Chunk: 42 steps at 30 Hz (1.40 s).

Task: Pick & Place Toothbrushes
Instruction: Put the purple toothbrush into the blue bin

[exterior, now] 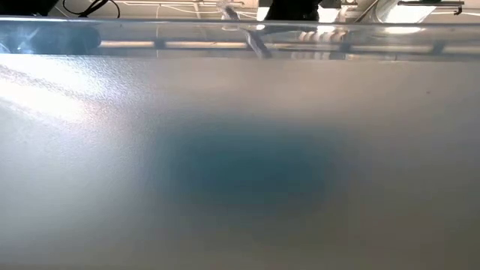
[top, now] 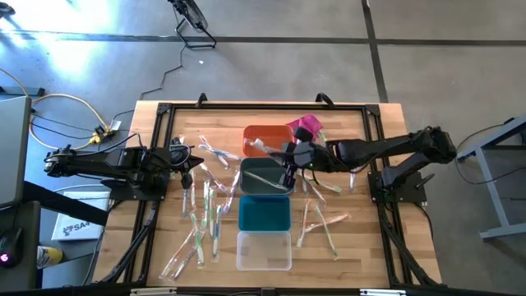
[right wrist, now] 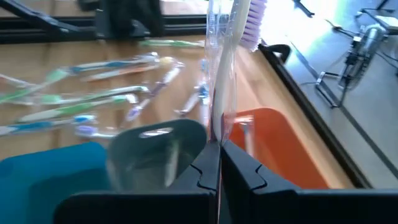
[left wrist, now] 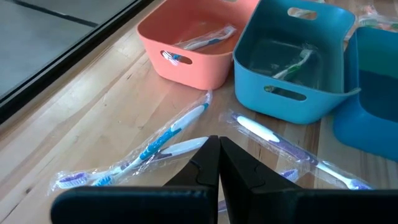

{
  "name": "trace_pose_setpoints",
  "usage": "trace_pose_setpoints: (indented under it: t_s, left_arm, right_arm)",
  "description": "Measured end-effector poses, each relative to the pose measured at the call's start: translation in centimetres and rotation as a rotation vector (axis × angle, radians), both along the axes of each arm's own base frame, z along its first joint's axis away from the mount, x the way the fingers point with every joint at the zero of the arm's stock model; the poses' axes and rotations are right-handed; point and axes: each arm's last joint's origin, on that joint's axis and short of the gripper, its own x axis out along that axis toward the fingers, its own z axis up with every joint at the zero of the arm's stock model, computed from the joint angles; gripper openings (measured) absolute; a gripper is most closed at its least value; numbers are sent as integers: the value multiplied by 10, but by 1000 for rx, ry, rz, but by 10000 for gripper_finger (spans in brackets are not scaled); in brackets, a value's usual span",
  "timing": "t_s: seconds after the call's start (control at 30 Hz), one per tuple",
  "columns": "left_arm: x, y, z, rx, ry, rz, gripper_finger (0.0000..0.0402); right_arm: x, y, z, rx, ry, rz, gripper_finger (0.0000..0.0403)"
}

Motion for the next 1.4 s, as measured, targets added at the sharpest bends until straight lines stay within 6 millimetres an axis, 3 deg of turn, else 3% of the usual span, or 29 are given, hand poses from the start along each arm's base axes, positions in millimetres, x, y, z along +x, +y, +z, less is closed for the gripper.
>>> trace_pose_setpoints:
  t_s: [0.13, 0.5, 0.8, 1.17, 1.4]
  left_arm:
    - [0, 0, 0, -5, -2, 2, 6]
    - [-1, 0, -2, -27, 9, 15, 6]
    - [-1, 0, -2, -43, 6, 24, 6]
    - [-1, 0, -2, -54, 1, 31, 6]
    - [-1, 0, -2, -64, -3, 37, 6]
  right_arm:
    - [3, 18, -4, 21, -10, 31, 3]
    - [29, 50, -39, 137, 13, 138, 3]
    - [34, 58, -52, 264, 60, 214, 3]
    - [48, 68, -93, 344, 207, 305, 3]
    - [47, 72, -94, 353, 220, 356, 3]
